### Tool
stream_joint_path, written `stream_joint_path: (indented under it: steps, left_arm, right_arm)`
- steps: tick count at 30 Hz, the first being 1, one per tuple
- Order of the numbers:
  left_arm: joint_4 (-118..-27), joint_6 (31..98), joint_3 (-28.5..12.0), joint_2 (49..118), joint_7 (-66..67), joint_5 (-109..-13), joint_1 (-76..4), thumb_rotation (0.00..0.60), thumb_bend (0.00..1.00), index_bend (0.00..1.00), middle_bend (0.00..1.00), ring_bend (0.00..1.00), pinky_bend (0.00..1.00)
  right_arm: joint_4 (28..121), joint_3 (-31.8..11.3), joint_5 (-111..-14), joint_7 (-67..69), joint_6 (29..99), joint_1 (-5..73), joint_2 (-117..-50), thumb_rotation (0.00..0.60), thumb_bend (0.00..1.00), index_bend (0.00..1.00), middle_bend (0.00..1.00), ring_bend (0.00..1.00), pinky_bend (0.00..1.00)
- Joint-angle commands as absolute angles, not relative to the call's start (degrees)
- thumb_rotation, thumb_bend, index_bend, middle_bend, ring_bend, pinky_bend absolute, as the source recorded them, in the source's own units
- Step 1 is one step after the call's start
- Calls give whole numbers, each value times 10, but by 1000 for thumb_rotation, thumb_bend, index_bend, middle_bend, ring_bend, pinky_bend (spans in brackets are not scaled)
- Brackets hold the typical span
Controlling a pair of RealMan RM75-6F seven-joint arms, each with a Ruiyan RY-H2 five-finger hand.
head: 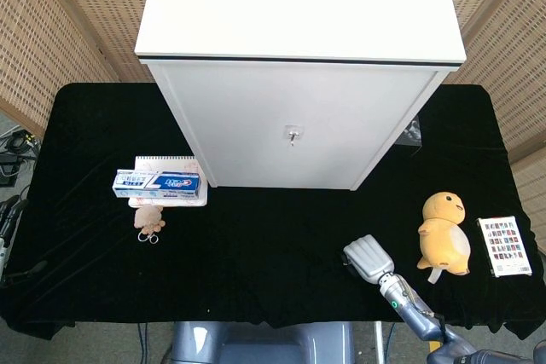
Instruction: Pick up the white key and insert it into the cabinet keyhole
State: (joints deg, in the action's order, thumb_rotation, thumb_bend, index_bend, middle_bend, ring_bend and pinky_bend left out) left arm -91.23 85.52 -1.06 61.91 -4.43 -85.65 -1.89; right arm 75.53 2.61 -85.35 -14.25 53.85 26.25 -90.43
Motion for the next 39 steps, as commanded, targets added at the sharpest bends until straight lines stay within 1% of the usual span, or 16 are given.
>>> stream_joint_path:
  steps: [1, 8, 13, 18, 22, 25, 31, 33, 39]
  left_arm:
    - [-912, 855, -11, 619, -45, -856, -19, 600, 0, 0, 0, 0, 0]
    - [-912, 853, -11, 619, -44, -855, -20, 600, 0, 0, 0, 0, 0]
    - [-913, 854, -11, 619, -43, -855, -20, 600, 0, 0, 0, 0, 0]
    - [-913, 855, -11, 619, -44, -857, -19, 600, 0, 0, 0, 0, 0]
    - [-913, 856, -10, 618, -48, -858, -19, 600, 0, 0, 0, 0, 0]
    - [-913, 857, -10, 616, -50, -859, -19, 600, 0, 0, 0, 0, 0]
    - [-914, 861, -9, 614, -56, -862, -17, 600, 0, 0, 0, 0, 0]
    - [-914, 861, -9, 614, -57, -862, -17, 600, 0, 0, 0, 0, 0]
    - [-914, 863, -8, 613, -58, -865, -17, 600, 0, 0, 0, 0, 0]
  right_arm:
    - [756, 26, -854, -143, 540, 263, -904, 600, 670, 614, 894, 852, 1000]
    - [766, 29, -866, -138, 553, 264, -898, 600, 678, 627, 896, 852, 1000]
    - [774, 33, -891, -138, 576, 266, -889, 600, 686, 643, 899, 852, 1000]
    - [767, 41, -947, -161, 622, 270, -881, 600, 691, 666, 900, 852, 1000]
    - [755, 47, -1011, -183, 673, 279, -871, 600, 693, 699, 901, 852, 1000]
    - [752, 47, -1049, -186, 704, 288, -861, 600, 693, 705, 901, 852, 1000]
    - [752, 29, -1117, -206, 758, 319, -830, 600, 692, 707, 901, 853, 1000]
    - [752, 24, -1129, -213, 766, 326, -824, 600, 689, 707, 901, 852, 1000]
    - [752, -10, -1190, -247, 794, 375, -777, 600, 676, 708, 900, 852, 1000]
